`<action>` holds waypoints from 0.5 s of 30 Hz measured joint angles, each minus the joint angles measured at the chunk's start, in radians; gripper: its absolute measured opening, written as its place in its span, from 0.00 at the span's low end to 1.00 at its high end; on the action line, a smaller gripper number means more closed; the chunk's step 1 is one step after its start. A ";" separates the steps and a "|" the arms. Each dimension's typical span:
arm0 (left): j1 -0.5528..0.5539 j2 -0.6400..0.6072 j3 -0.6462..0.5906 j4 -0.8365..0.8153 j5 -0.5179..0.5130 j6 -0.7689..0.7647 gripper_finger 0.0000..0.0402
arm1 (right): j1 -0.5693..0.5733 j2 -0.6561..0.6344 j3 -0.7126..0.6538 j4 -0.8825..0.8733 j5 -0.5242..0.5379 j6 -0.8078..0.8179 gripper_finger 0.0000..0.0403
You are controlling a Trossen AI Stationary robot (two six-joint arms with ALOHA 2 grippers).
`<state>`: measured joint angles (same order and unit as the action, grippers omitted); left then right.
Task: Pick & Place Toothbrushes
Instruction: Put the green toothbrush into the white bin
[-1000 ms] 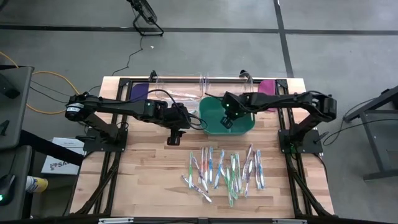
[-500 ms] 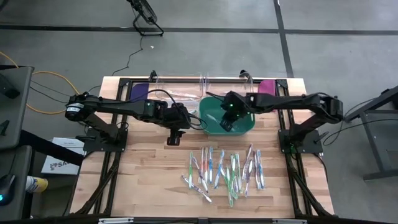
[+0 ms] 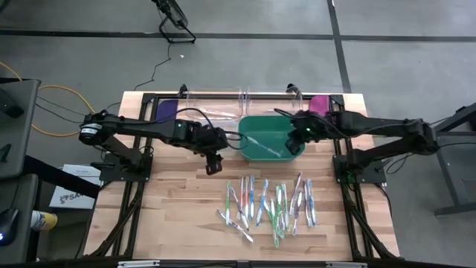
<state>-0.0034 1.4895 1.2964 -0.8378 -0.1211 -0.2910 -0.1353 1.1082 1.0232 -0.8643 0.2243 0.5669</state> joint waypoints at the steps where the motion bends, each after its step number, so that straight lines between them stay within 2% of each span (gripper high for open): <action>1: -0.008 0.009 0.000 -0.006 0.000 -0.035 0.47 | 0.009 -0.019 -0.003 -0.021 0.016 0.015 0.01; 12: -0.113 0.143 0.000 -0.019 0.006 -0.358 0.47 | 0.044 -0.160 -0.045 -0.107 0.047 0.070 0.01; 15: -0.136 0.183 0.000 -0.014 0.040 -0.425 0.47 | 0.044 -0.183 -0.045 -0.104 0.040 0.057 0.01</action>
<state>-0.1393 1.6726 1.2961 -0.8522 -0.0814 -0.7161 -0.0914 0.9254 0.9783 -0.9688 0.2641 0.6243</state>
